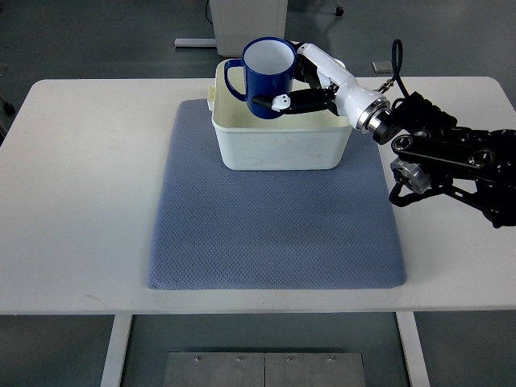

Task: Place cup in box with right hand
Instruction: 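Carry the mug over the white tub with the right hand, then lower the mug into the tub and open the right hand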

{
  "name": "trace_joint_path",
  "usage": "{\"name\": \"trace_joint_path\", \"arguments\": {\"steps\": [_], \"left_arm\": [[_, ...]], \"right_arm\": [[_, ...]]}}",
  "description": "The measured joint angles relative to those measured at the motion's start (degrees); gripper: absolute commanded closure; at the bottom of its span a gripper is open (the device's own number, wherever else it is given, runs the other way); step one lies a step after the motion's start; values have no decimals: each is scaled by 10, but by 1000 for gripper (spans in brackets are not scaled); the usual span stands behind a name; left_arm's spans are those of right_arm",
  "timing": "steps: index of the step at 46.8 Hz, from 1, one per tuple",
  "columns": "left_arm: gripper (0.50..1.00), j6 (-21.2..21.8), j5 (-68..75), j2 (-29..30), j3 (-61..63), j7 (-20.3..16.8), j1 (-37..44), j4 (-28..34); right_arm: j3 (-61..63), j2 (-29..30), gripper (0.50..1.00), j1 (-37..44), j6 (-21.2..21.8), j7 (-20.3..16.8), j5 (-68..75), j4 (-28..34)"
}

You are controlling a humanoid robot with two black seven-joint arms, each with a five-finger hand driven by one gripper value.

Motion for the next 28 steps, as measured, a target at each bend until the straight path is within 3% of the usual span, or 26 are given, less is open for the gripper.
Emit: {"name": "trace_joint_path", "arguments": {"steps": [13, 28], "left_arm": [[500, 0, 0, 0, 0, 0, 0, 0], [500, 0, 0, 0, 0, 0, 0, 0]], "right_arm": [[0, 30, 1000, 4, 26, -9, 4, -58], [0, 89, 1000, -1, 70, -24, 5, -174]]}}
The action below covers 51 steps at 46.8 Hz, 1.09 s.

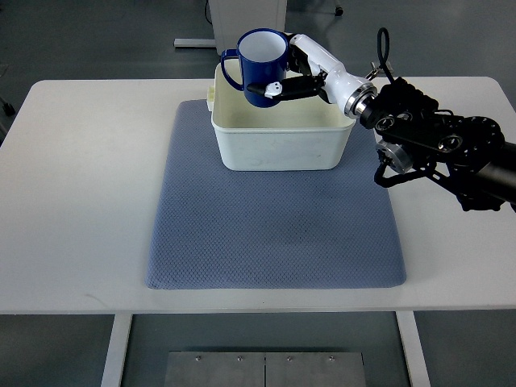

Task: Place cup in box with right hand
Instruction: 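Lower the mug into the tub and open the right hand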

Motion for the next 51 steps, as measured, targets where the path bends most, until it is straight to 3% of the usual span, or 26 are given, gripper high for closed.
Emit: {"name": "trace_joint_path", "arguments": {"steps": [23, 51], "left_arm": [[500, 1, 0, 0, 0, 0, 0, 0], [500, 0, 0, 0, 0, 0, 0, 0]], "right_arm": [[0, 61, 1000, -4, 86, -1, 0, -148], [0, 63, 1000, -26, 94, -25, -1, -180]]}}
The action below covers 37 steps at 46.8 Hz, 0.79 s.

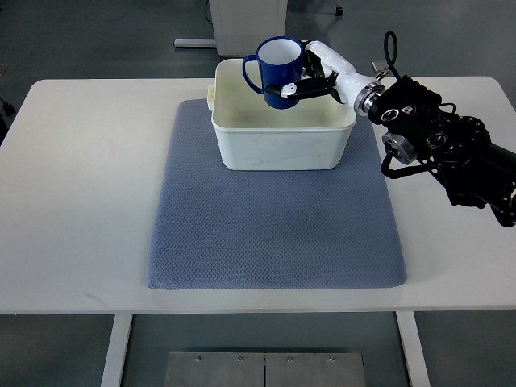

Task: Place cup in box with right hand
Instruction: 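Lower the mug into the tub and open the right hand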

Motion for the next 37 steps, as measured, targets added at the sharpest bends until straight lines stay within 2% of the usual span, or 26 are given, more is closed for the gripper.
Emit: {"name": "trace_joint_path", "arguments": {"steps": [24, 25, 27, 28, 29, 30, 37], "left_arm": [[500, 0, 0, 0, 0, 0, 0, 0], [500, 0, 0, 0, 0, 0, 0, 0], [500, 0, 0, 0, 0, 0, 0, 0], [500, 0, 0, 0, 0, 0, 0, 0], [500, 0, 0, 0, 0, 0, 0, 0], [500, 0, 0, 0, 0, 0, 0, 0], [500, 0, 0, 0, 0, 0, 0, 0]], "right_arm": [[2, -1, 1000, -1, -1, -13, 0, -1], [2, -1, 988, -1, -1, -13, 0, -1], [2, -1, 888, -1, -1, -13, 0, -1], [2, -1, 796, -2, -1, -13, 0, -1], [3, -1, 661, -2, -1, -14, 0, -1], [3, -1, 502, -2, 0, -14, 0, 0], [11, -1, 500, -2, -2, -30, 7, 0]]}}
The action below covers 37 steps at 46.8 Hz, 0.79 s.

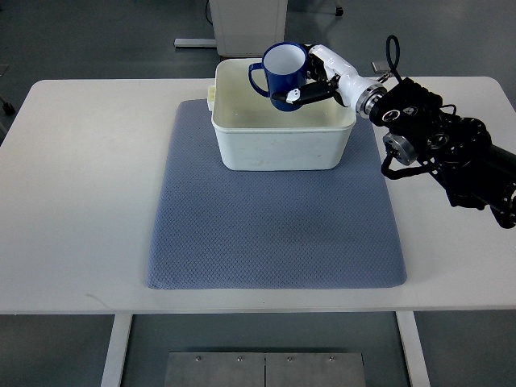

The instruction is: Place cup in box with right hand

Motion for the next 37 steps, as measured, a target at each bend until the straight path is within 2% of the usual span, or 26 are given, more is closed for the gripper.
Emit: {"name": "trace_joint_path", "arguments": {"steps": [7, 37], "left_arm": [[500, 0, 0, 0, 0, 0, 0, 0], [500, 0, 0, 0, 0, 0, 0, 0]], "right_arm": [[9, -1, 500, 2, 0, -10, 1, 0], [8, -1, 500, 5, 0, -11, 1, 2]]}}
